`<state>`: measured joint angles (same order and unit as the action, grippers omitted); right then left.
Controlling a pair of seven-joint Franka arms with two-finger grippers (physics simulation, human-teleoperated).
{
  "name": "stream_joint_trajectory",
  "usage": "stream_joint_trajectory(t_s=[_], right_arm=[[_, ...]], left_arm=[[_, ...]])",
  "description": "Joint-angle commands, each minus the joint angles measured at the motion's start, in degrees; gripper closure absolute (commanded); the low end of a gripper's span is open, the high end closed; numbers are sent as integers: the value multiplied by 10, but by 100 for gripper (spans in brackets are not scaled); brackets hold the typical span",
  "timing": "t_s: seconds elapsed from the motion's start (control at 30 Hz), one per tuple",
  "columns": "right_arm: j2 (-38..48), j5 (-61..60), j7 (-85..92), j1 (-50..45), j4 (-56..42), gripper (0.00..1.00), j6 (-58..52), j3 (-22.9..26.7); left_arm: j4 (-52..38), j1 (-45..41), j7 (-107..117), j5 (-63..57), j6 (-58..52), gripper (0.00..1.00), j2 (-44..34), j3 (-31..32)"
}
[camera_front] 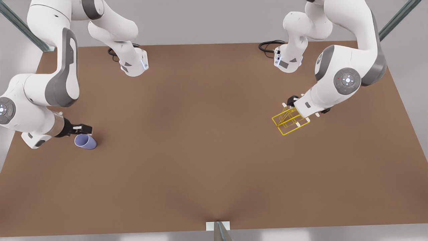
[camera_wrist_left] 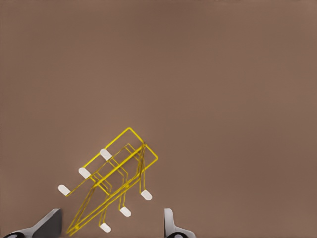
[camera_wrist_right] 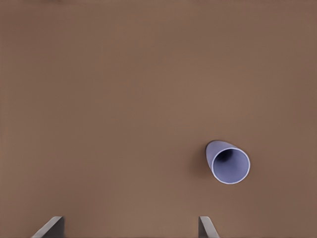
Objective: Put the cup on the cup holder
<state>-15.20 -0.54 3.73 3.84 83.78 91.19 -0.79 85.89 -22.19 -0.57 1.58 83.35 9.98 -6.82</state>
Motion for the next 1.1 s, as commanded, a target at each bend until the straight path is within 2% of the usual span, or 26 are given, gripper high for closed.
stream_joint_trajectory(t_s=[0.0,0.13,0.27,0.6,1.07], right_arm=[[1,-10,22,3,9,0,60,0],[8,-9,22,2,70,0,95,0],[14,-8,22,3,153,0,193,0],[-40,4,30,56,154,0,225,7],[-69,11,68,89,233,0,316,8]], left_arm=[[-1,0,-1,-5,12,0,0,0],[-16,0,-1,7,-6,0,14,0],[-16,0,-1,5,-6,0,12,-2],[-16,0,0,5,-6,0,10,-1],[-16,0,4,7,-14,0,14,1]])
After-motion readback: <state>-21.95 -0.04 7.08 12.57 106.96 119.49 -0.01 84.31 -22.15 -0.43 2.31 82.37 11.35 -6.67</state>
